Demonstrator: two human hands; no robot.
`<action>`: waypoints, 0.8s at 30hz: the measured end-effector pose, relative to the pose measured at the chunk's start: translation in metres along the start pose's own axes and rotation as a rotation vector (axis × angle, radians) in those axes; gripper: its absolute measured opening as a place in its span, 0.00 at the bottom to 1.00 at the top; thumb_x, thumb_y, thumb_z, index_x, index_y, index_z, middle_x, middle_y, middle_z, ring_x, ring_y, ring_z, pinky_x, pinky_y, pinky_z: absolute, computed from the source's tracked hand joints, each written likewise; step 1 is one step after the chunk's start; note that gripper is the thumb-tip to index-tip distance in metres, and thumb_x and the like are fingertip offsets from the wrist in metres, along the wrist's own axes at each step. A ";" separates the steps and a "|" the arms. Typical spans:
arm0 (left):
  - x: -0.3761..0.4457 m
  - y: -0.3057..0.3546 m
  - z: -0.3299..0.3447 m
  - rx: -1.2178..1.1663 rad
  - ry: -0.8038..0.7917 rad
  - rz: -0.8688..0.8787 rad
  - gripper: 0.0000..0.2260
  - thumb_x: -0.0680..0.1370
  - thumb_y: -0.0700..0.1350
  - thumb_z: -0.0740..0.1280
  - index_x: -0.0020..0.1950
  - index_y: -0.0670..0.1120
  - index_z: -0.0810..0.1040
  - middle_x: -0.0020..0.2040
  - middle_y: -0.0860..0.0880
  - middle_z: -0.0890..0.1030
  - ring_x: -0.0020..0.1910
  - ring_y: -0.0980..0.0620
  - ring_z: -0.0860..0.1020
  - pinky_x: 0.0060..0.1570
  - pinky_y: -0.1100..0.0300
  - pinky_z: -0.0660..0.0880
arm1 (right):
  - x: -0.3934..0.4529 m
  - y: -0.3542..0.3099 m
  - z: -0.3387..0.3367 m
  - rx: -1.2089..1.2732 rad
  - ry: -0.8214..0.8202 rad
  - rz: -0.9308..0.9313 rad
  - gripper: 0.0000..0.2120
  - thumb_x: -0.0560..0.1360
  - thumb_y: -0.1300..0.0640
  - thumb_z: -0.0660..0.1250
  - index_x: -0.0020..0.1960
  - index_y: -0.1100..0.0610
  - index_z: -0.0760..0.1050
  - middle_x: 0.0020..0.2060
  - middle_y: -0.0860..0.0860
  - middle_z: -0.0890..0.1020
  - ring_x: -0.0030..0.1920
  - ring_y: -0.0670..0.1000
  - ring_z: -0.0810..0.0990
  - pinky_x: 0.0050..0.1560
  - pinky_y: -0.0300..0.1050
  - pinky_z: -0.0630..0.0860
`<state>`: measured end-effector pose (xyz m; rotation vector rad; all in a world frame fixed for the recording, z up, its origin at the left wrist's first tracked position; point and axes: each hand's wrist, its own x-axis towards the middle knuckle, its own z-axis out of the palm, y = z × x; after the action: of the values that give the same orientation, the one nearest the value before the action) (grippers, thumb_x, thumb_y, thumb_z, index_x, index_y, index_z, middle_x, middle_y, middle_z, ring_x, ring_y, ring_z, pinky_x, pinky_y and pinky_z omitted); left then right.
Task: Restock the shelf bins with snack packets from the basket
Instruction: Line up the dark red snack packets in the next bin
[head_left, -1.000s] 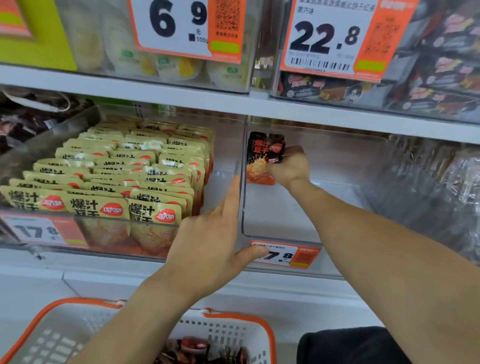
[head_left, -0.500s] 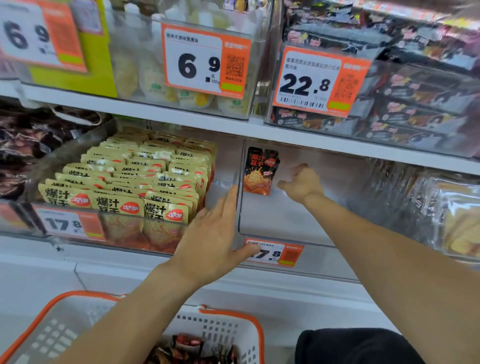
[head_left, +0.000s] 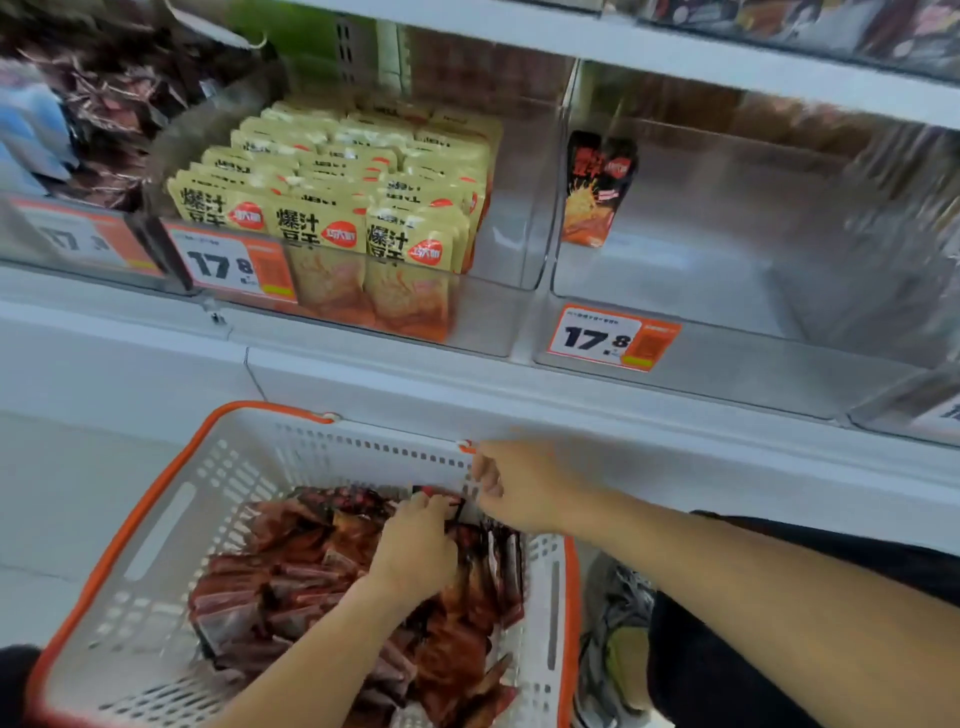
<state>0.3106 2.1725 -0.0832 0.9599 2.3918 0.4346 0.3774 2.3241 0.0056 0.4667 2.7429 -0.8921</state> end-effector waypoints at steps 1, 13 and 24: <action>-0.008 -0.013 0.015 0.046 -0.063 -0.047 0.19 0.79 0.46 0.60 0.71 0.46 0.69 0.67 0.46 0.69 0.68 0.44 0.67 0.65 0.51 0.70 | 0.005 0.012 0.025 -0.046 -0.073 0.082 0.09 0.72 0.60 0.68 0.52 0.54 0.75 0.48 0.51 0.81 0.49 0.53 0.80 0.52 0.52 0.78; -0.024 -0.059 0.062 0.124 -0.142 -0.110 0.15 0.83 0.51 0.57 0.67 0.47 0.72 0.70 0.47 0.68 0.72 0.43 0.61 0.68 0.47 0.65 | -0.002 0.038 0.142 -0.208 -0.190 0.420 0.13 0.73 0.71 0.62 0.36 0.56 0.68 0.39 0.56 0.74 0.51 0.60 0.76 0.54 0.51 0.75; 0.008 -0.045 0.044 -1.115 -0.110 -0.616 0.13 0.79 0.48 0.71 0.48 0.36 0.82 0.45 0.39 0.86 0.44 0.43 0.85 0.47 0.48 0.83 | -0.009 0.018 0.149 0.385 0.014 0.214 0.17 0.73 0.66 0.64 0.54 0.51 0.86 0.50 0.47 0.87 0.52 0.41 0.82 0.52 0.33 0.74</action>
<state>0.3064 2.1515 -0.1426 -0.2362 1.7374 1.2054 0.4089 2.2466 -0.1193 0.8180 2.4686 -1.3629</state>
